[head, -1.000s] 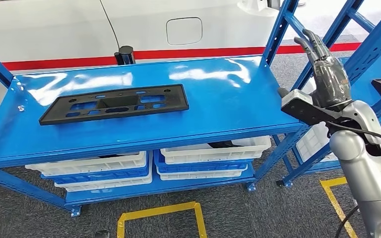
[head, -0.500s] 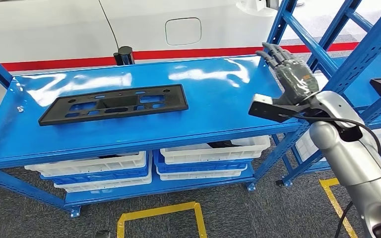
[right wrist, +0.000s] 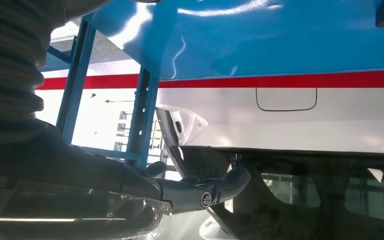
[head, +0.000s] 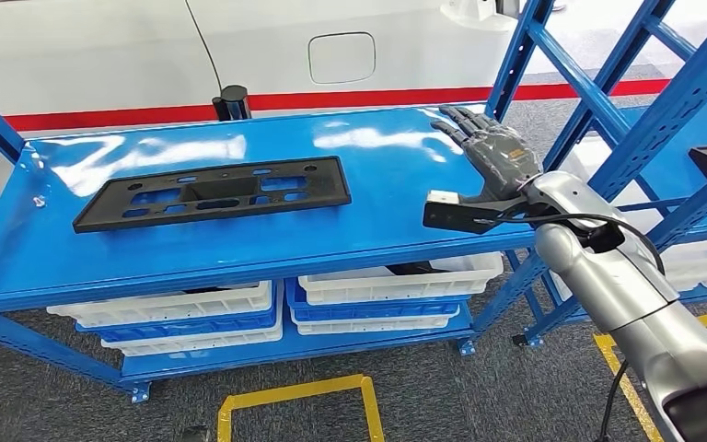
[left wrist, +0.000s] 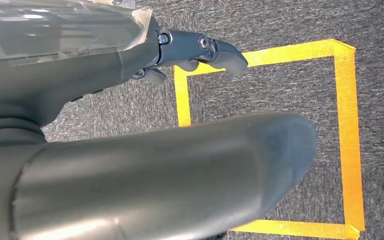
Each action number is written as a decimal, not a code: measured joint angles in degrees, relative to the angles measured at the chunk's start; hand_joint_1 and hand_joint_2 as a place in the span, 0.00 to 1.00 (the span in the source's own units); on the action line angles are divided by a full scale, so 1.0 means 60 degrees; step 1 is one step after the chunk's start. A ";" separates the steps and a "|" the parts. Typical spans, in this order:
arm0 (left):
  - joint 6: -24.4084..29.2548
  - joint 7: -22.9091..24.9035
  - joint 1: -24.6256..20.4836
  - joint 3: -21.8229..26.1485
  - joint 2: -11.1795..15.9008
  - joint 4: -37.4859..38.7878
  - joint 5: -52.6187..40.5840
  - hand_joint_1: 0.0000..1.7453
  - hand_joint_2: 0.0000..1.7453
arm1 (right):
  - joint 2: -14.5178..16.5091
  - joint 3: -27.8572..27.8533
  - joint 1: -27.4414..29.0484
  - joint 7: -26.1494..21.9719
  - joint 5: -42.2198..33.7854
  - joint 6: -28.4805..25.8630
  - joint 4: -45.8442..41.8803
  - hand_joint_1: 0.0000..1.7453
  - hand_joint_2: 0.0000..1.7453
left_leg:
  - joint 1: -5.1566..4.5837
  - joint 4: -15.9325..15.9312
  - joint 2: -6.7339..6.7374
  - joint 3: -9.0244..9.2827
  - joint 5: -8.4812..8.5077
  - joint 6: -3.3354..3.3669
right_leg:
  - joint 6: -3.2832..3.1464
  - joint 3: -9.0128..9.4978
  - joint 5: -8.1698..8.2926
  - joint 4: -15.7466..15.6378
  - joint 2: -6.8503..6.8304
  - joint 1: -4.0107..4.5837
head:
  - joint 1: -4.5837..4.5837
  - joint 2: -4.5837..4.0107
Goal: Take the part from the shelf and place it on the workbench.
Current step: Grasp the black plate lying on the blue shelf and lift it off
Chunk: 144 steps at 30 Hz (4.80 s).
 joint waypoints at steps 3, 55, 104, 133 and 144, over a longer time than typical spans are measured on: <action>-0.0001 0.0000 0.0001 -0.0006 0.0000 0.0000 0.0001 0.00 0.00 | 0.0012 0.0045 -0.0017 0.0000 -0.0005 0.0015 0.0058 0.00 1.00 | 0.0001 0.0000 0.0000 0.0001 0.0001 0.0000 | 0.0000 0.0001 0.0000 0.0000 0.0000 0.0001 | 0.0000 0.0000; 0.0193 0.1089 -0.0245 -0.1596 -0.0444 -0.0171 -0.0272 0.00 0.00 | 0.4908 0.2504 -0.0814 0.0649 0.2589 -0.4231 0.4877 0.00 1.00 | 0.0003 0.0000 0.0047 0.0013 0.0003 -0.0001 | -0.0004 -0.0012 0.0001 0.0011 0.0033 -0.0001 | 0.0003 0.0000; 0.0193 0.1034 -0.0175 -0.1493 -0.0424 -0.0390 -0.1459 0.00 0.00 | 0.4605 0.1105 -0.1053 0.0793 0.4815 -0.5874 0.7649 0.00 1.00 | 0.0006 0.0000 0.0057 0.0013 0.0002 -0.0002 | -0.0002 -0.0014 0.0003 0.0013 0.0036 0.0002 | 0.0002 0.0000; 0.0031 0.1127 -0.0196 -0.2310 -0.0403 -0.0382 -0.2285 0.00 0.00 | 0.5217 0.0842 -0.1116 0.0312 0.4813 -0.6119 0.7700 0.00 1.00 | 0.0006 0.0000 0.0056 0.0013 0.0002 -0.0001 | -0.0002 -0.0013 0.0002 0.0013 0.0036 0.0001 | 0.0002 0.0000; -0.0117 0.1224 -0.0250 -0.2680 -0.0372 -0.0383 -0.2566 0.00 0.00 | 0.5414 0.0593 -0.1116 0.0186 0.4629 -0.6189 0.7700 0.00 1.00 | 0.0006 0.0000 0.0056 0.0013 0.0002 -0.0001 | -0.0002 -0.0013 0.0002 0.0013 0.0036 0.0001 | 0.0002 0.0000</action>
